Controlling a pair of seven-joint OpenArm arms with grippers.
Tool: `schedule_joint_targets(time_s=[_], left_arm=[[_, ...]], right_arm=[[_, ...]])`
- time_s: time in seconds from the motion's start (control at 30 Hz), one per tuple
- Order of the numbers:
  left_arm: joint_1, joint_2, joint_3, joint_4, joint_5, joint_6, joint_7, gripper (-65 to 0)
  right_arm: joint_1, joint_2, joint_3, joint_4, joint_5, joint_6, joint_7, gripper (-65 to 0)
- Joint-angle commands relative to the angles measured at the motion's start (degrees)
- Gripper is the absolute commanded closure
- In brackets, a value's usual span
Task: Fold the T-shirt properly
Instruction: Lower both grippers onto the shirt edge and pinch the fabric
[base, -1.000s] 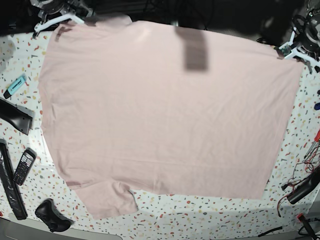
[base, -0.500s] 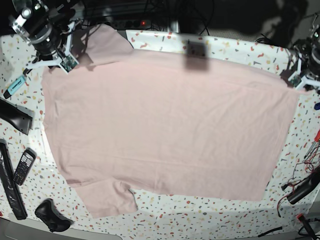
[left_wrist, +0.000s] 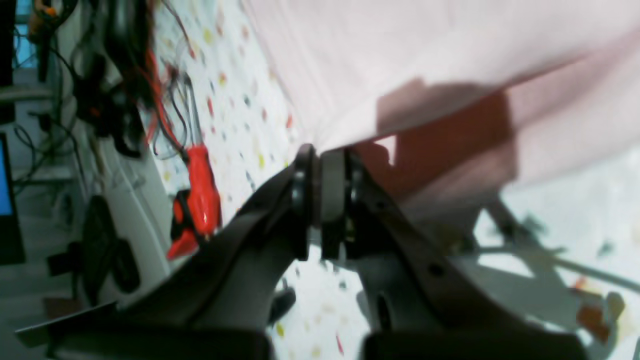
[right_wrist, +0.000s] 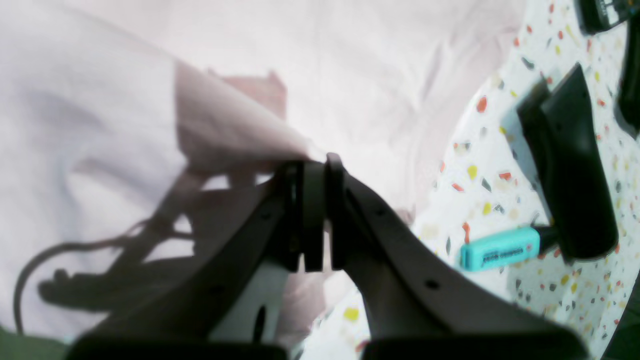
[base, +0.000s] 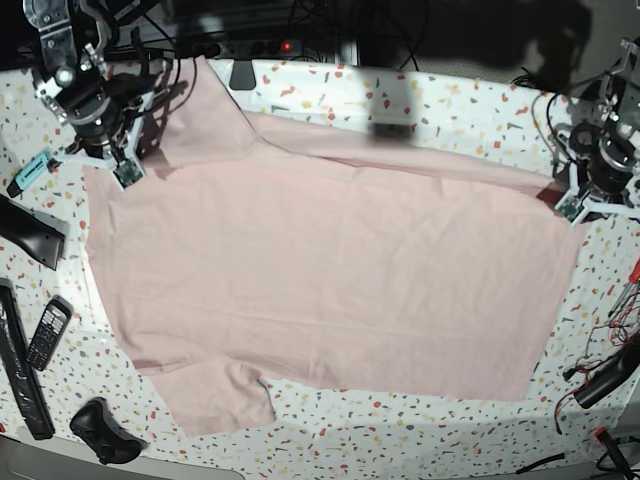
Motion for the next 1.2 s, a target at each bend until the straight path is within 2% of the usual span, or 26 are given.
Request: schedule_joint_targets(time_s=[0.0, 0.23, 0.33, 0.4, 0.73, 0.9, 1.03, 1.07, 1.17], left_arm=[[-1.2, -0.6, -0.5, -0.4, 0.3, 0.0, -0.6, 0.0], [-5.5, 0.7, -0.5, -4.2, 0.3, -0.3, -1.0, 0.0], [-7.1, 0.8, -0.5, -4.2, 0.2, 2.0, -1.3, 0.0], [-7.9, 0.8, -0.5, -4.2, -0.8, 2.4, -1.2, 0.0], [-8.3, 1.7, -0.5, -7.7, -2.1, 2.4, -5.6, 0.0], [-8.5, 3.9, -0.5, -9.7, -2.1, 2.4, -6.1, 0.0], [-9.3, 4.2, -0.5, -9.7, -2.0, 2.9, -6.1, 0.0], [-9.7, 4.2, -0.5, -9.7, -2.1, 4.0, -6.0, -1.4], [-10.6, 4.3, -0.5, -9.7, -2.1, 8.9, -3.5, -20.1]], right_arm=[[0.8, 0.6, 0.4, 0.1, -0.6, 0.2, 0.9, 0.0], [1.6, 0.4, 0.4, -1.2, -1.1, 0.4, 1.0, 0.0], [2.5, 0.4, 0.4, -1.2, -1.1, 0.3, 0.9, 0.0], [3.4, 0.4, 0.4, -1.2, -1.0, 0.3, 0.5, 0.0], [5.0, -0.2, 0.4, -1.4, -1.0, 0.3, 0.2, 0.0], [5.0, -0.3, 0.4, -1.5, -1.0, 0.3, 1.2, 0.0], [5.2, -0.2, 0.4, -1.5, -1.0, 0.2, 2.1, -0.8], [5.3, -0.2, 0.4, -1.5, -1.0, -0.2, 2.1, -4.5], [5.3, -0.2, 0.4, -1.5, -1.0, -1.4, 2.1, -10.5]])
